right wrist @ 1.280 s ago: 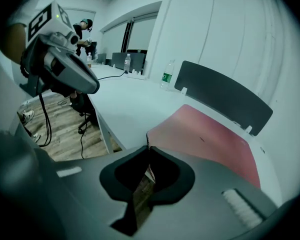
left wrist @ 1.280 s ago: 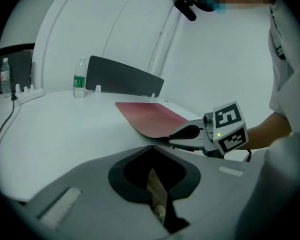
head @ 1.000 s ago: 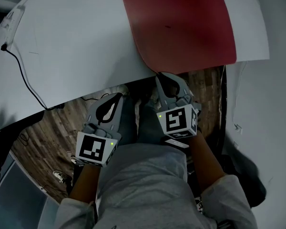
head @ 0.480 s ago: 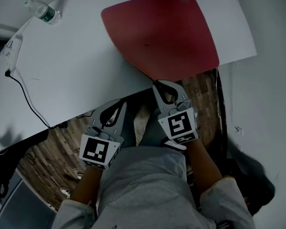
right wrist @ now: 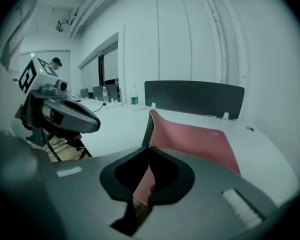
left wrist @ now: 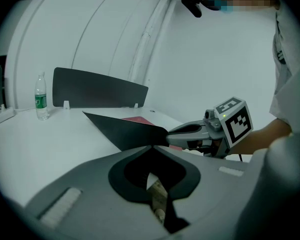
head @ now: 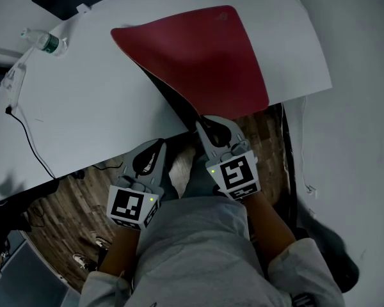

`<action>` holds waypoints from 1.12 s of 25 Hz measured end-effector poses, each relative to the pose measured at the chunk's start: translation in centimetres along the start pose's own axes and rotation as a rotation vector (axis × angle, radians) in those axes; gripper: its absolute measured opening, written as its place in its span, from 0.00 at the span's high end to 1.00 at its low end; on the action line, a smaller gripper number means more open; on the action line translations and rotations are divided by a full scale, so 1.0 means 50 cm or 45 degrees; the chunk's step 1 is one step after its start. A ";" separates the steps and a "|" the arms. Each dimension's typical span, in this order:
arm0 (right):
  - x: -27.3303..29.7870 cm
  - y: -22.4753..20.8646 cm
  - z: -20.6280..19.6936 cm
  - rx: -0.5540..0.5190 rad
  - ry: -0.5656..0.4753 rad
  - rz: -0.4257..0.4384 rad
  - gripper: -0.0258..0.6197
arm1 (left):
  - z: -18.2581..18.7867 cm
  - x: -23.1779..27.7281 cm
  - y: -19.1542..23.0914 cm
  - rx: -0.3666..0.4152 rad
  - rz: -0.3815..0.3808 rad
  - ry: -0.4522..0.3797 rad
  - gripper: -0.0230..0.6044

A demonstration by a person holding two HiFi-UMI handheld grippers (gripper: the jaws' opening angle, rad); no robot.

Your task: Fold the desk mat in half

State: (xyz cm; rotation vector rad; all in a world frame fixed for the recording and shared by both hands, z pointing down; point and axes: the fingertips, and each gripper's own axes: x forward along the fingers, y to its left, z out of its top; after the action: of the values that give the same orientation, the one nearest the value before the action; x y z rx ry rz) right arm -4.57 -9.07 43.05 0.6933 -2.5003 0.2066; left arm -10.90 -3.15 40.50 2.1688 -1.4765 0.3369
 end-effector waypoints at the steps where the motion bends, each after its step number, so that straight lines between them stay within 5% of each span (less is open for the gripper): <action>1: -0.007 -0.013 -0.001 0.002 -0.004 0.001 0.93 | 0.005 0.010 -0.008 0.000 0.003 -0.004 0.93; 28: -0.122 -0.286 -0.165 0.158 0.075 -0.143 0.93 | 0.033 0.175 -0.173 0.075 -0.012 0.047 0.93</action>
State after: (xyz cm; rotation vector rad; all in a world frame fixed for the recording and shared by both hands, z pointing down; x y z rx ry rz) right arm 10.99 -16.36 46.88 0.8624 -2.3996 0.3385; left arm 0.30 -8.47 40.92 2.2029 -1.4528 0.4193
